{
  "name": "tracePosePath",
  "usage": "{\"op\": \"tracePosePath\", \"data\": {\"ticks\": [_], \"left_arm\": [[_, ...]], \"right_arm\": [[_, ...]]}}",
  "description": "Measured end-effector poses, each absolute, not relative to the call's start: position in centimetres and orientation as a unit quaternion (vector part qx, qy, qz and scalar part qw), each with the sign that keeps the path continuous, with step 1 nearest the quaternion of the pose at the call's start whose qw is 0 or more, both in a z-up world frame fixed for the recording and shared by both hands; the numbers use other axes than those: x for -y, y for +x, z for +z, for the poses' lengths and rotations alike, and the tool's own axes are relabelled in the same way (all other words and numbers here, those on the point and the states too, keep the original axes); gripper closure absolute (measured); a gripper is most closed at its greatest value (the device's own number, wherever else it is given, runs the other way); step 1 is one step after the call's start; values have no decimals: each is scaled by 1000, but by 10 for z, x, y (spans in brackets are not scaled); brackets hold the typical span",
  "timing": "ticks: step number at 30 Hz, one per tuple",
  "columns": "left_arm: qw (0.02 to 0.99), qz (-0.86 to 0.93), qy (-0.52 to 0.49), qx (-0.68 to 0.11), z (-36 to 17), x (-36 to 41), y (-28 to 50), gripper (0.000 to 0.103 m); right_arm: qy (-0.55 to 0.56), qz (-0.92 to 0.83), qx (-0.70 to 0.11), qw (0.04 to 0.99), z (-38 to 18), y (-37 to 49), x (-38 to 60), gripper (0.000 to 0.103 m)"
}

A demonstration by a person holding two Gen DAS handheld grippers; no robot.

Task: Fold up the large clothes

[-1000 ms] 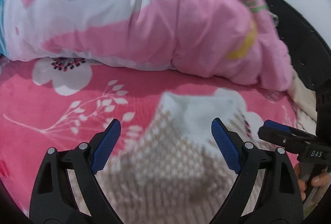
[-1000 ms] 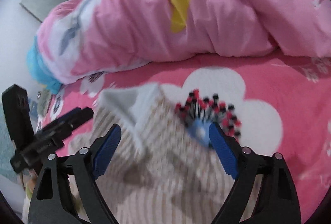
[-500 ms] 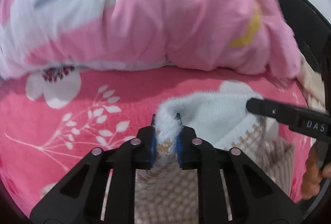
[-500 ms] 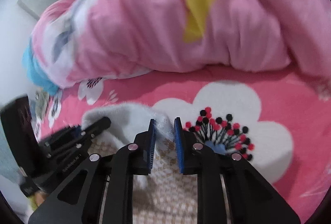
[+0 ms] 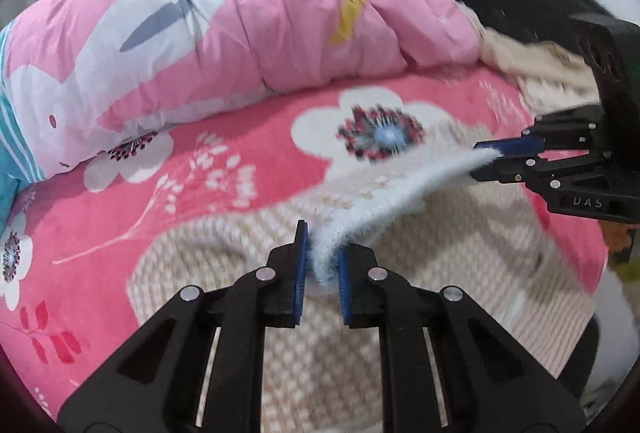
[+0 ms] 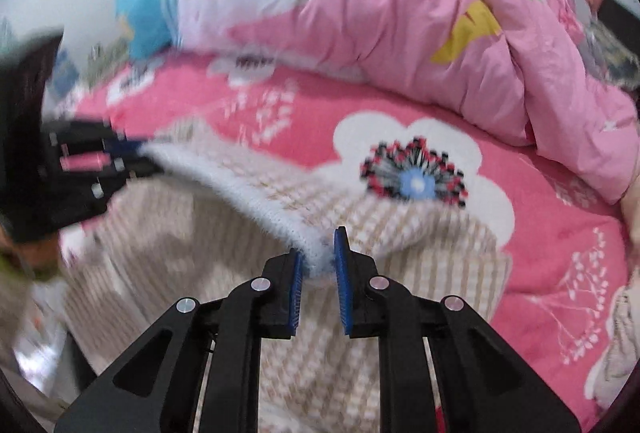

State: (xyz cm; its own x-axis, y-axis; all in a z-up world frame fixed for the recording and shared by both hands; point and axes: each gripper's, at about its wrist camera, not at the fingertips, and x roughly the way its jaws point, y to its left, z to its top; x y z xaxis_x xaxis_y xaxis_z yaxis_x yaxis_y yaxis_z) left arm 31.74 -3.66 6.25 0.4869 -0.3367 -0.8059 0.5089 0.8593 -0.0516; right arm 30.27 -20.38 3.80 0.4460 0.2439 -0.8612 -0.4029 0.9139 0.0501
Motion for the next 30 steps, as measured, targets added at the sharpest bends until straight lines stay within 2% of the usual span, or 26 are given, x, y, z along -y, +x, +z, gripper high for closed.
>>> {"op": "tracePosePath", "data": {"ticks": [2, 5, 7, 10, 15, 18, 20, 22, 26, 30], "left_arm": [[851, -249, 112, -448, 46, 35, 301, 87], [840, -261, 95, -466, 33, 23, 288, 73], [842, -285, 43, -456, 38, 1, 277, 64], [857, -288, -44, -425, 53, -36, 272, 63], [865, -245, -112, -423, 60, -45, 303, 63], [851, -247, -74, -458, 44, -9, 329, 63], [836, -224, -35, -499, 21, 9, 338, 63], [825, -210, -7, -525, -1, 17, 340, 61], [833, -204, 22, -513, -9, 12, 329, 61], [830, -206, 0, -518, -17, 1, 329, 60]], "right_arm": [[-108, 187, -495, 842, 21, 286, 197, 88], [-138, 174, -498, 838, -3, 271, 189, 87], [-142, 173, -493, 841, -10, 266, 188, 87], [-130, 180, -487, 844, -14, 261, 188, 87], [-104, 194, -487, 845, -20, 261, 193, 86], [-67, 206, -500, 838, -12, 259, 205, 79], [-31, 219, -507, 833, -1, 253, 219, 67], [3, 231, -496, 837, 16, 244, 235, 61], [87, 246, -459, 849, 55, 251, 265, 60], [102, 243, -450, 853, 51, 288, 245, 60]]}}
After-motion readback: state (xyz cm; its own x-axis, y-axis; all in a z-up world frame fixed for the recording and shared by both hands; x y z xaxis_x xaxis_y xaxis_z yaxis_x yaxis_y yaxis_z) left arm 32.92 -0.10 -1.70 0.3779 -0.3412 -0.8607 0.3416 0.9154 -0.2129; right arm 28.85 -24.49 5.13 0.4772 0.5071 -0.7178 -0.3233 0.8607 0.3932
